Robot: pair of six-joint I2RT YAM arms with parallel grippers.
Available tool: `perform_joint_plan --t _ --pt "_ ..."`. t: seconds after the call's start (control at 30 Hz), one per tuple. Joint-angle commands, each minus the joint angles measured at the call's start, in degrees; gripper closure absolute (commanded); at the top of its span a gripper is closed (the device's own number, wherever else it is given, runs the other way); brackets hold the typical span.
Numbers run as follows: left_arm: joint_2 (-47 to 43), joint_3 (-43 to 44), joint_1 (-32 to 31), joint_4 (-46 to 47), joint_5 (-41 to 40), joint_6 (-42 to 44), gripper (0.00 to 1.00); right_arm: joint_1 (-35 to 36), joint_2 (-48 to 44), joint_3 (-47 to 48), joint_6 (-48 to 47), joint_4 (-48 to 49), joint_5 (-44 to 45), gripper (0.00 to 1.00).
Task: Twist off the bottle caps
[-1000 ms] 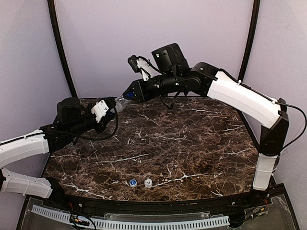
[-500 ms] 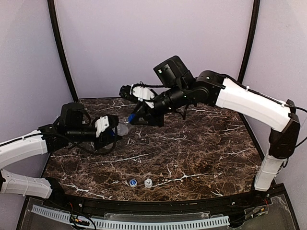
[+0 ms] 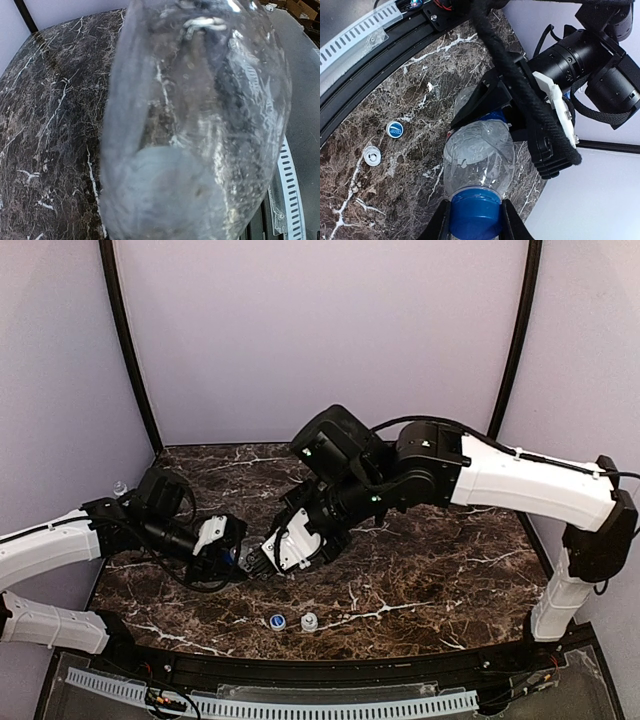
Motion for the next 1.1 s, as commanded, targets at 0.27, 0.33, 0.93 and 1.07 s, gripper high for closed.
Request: perform_joint_plan --t 0.27,0.33,0.93,1.07 --pt "-2.17 1.12 -0.47 10.81 -6.4 -4.35 0.75 -0.6 -7.96 -12.76 8.09 23.76 6.26 0.09" --pt "-2.28 0.36 -0.51 14.31 -11.45 -5.27 0.75 -2.15 -11.08 -13.55 15.48 26.84 2.7 0.02" --pt "-0.67 -3.44 -0.49 36.62 -37.37 -7.4 0.74 -14.98 -3.01 -2.1 88.61 27.32 -9.82 0.2" --pt "-0.68 -3.6 -0.44 36.23 -36.85 -7.72 0.74 -12.6 -0.93 0.95 85.27 26.31 -5.92 0.28"
